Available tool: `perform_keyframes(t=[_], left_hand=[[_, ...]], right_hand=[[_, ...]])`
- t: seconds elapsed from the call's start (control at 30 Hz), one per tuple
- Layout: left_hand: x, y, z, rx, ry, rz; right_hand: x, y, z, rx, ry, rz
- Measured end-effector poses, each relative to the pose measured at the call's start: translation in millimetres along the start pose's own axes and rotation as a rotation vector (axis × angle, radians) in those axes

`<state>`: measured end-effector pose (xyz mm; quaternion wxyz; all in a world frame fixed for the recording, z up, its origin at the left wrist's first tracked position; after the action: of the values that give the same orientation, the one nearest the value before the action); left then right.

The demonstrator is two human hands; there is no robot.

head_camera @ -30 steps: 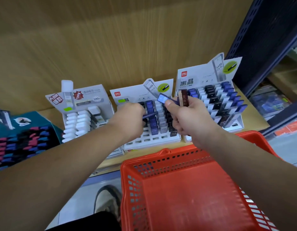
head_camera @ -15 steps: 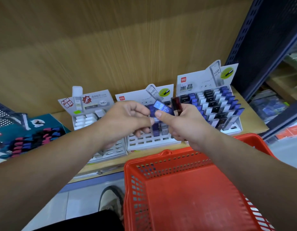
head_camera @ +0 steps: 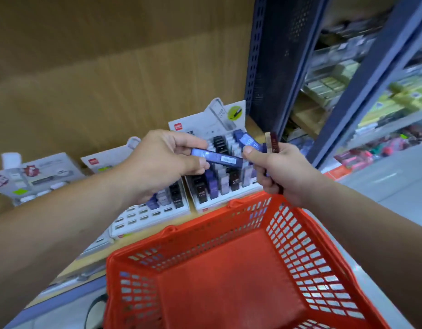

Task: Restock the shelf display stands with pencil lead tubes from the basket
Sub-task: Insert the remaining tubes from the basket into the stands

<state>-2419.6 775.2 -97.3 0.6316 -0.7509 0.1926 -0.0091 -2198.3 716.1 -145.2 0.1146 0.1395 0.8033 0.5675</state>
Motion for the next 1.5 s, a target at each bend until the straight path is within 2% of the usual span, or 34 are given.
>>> perform_keyframes(t=[0.13,0.3,0.37,0.43,0.53,0.73,0.9,1.03,1.23,1.4,1.5], left_hand=[[46.9,-13.9,19.6,0.106,0.085,0.141],[97.3,-25.2,44.3,0.466,0.099,0.727],[111.5,-22.7,52.7,0.517,0.141,0.863],[117.5,-15.7,59.4,0.498,0.183,0.952],[118.0,-4.9,59.7,0.491,0.192,0.995],[124.0,1.7,54.6,0.551,0.092,1.024],[132.0,2.7,47.3,0.581,0.164,1.075],[136.1,8.2,40.7,0.515,0.149,1.03],[129.9,12.3,45.1,0.492,0.09,1.129],[144.4,6.9,48.7,0.468,0.118,1.197],[155.1,7.0,51.7,0.465,0.069,1.124]], right_hand=[[-39.3,-0.5,12.5,-0.005,-0.004,-0.097],[-81.8,-33.0,27.8,0.065,-0.107,-0.045],[-88.6,-45.1,27.0,0.115,-0.07,-0.001],[-91.5,-52.3,27.3,0.139,-0.048,0.039],[-95.5,-54.7,28.9,0.139,-0.037,0.076],[-93.2,-51.9,29.8,0.173,0.029,0.164],[-96.3,-50.6,28.2,0.189,0.016,0.17],[-102.0,-46.1,26.9,0.188,-0.004,0.174],[-106.6,-35.5,19.1,0.171,0.0,0.164],[-111.9,-29.6,14.3,0.163,-0.002,0.128],[-111.3,-26.0,10.9,0.166,0.015,0.093]])
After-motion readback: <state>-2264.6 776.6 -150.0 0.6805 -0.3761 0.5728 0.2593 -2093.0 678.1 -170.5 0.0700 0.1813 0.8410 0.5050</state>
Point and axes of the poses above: each hand's wrist, its own z-axis towards the middle knuckle, its own x-axis out of the palm, y = z × x, the point moved 1 cm from there along z, towards the middle knuckle, and after that the axes turned 7 degrees about -y, right-handed, at the moved point
